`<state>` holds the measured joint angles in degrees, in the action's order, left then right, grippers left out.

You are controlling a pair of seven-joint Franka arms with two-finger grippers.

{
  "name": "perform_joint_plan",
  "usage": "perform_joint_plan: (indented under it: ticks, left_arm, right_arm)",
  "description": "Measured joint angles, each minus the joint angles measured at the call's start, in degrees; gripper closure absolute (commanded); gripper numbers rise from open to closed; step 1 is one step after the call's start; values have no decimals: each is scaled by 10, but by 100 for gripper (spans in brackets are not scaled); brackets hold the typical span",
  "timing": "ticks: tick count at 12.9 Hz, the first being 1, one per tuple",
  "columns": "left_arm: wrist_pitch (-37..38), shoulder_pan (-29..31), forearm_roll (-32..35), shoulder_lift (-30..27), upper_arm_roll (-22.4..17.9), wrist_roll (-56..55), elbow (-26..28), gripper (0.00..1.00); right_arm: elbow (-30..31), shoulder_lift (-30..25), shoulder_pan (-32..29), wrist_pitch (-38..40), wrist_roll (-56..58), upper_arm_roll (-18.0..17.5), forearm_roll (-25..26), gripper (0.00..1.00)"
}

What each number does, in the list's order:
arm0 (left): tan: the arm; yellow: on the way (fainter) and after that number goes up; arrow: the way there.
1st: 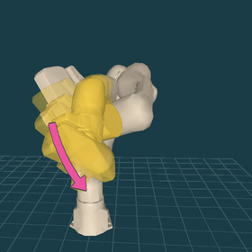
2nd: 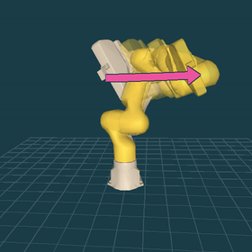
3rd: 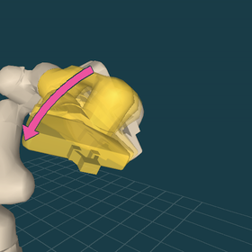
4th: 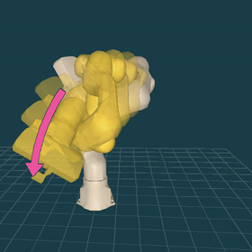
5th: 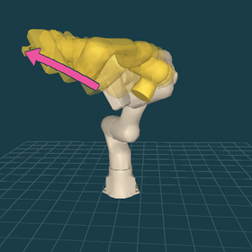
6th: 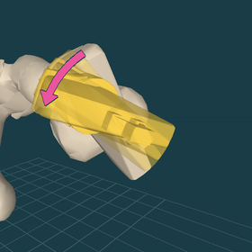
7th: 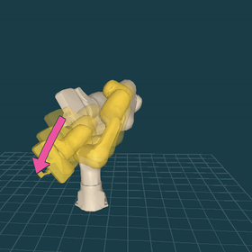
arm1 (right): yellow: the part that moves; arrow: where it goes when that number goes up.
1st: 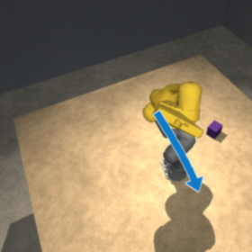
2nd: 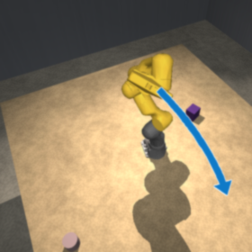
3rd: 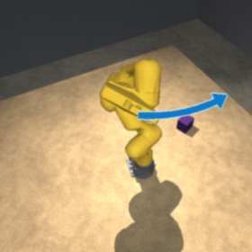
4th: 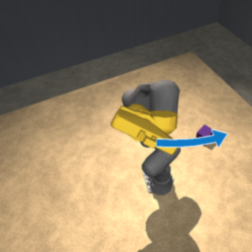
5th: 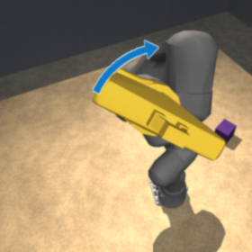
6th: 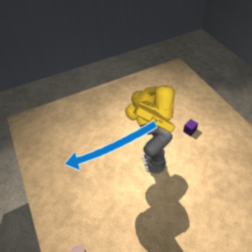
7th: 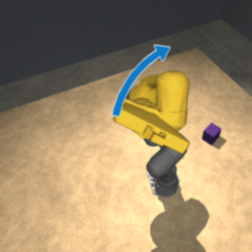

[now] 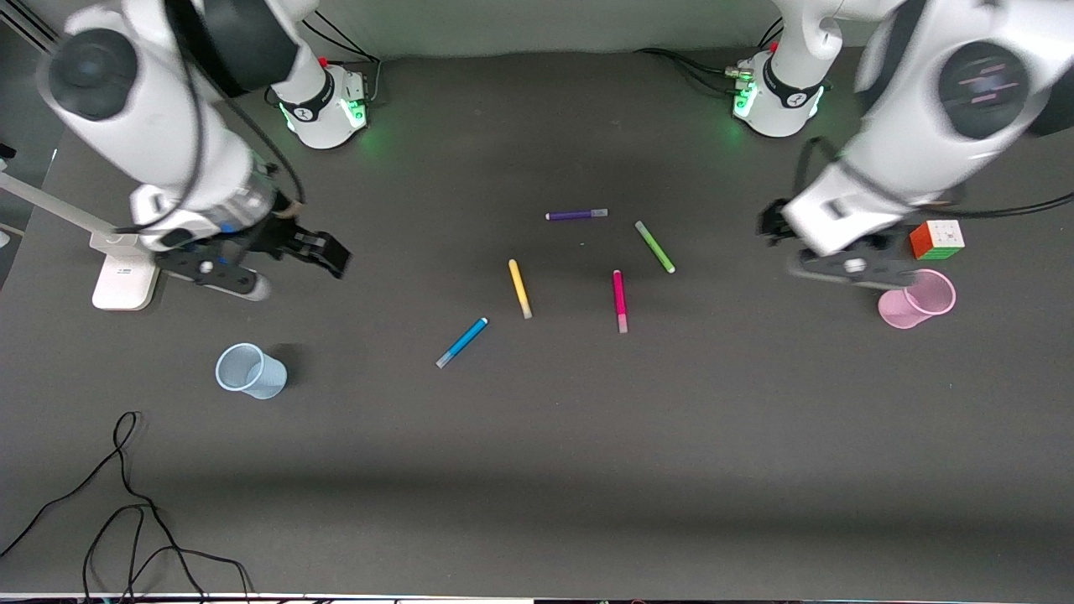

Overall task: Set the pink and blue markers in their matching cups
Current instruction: 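Lower the right gripper to the blue marker while the left gripper reaches the pink marker, then close the right gripper on the blue marker while the left gripper grasps pink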

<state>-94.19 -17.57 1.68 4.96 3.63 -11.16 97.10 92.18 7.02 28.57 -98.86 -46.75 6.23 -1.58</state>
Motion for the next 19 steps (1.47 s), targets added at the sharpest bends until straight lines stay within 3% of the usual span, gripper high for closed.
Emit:
perform_joint_plan:
  ticks: [3, 10, 15, 19]
  left_arm:
    - [-87, -37, -40, 56, 0, -74, 13, 2]
    - [-381, -109, -57, 127, 0, -168, 153, 2]
    - [-445, -146, -57, 184, 0, -226, 177, 4]
    - [-474, -149, -57, 217, -1, -240, 180, 8]
  right_arm:
    - [-6, 31, 9, -26, -116, 0, -26, 0]
    - [-3, 126, 55, -121, -292, -6, -34, 0]
    - [83, 175, 51, -247, -297, -3, -34, 0]
    - [101, 217, 50, -307, -297, -2, -34, 0]
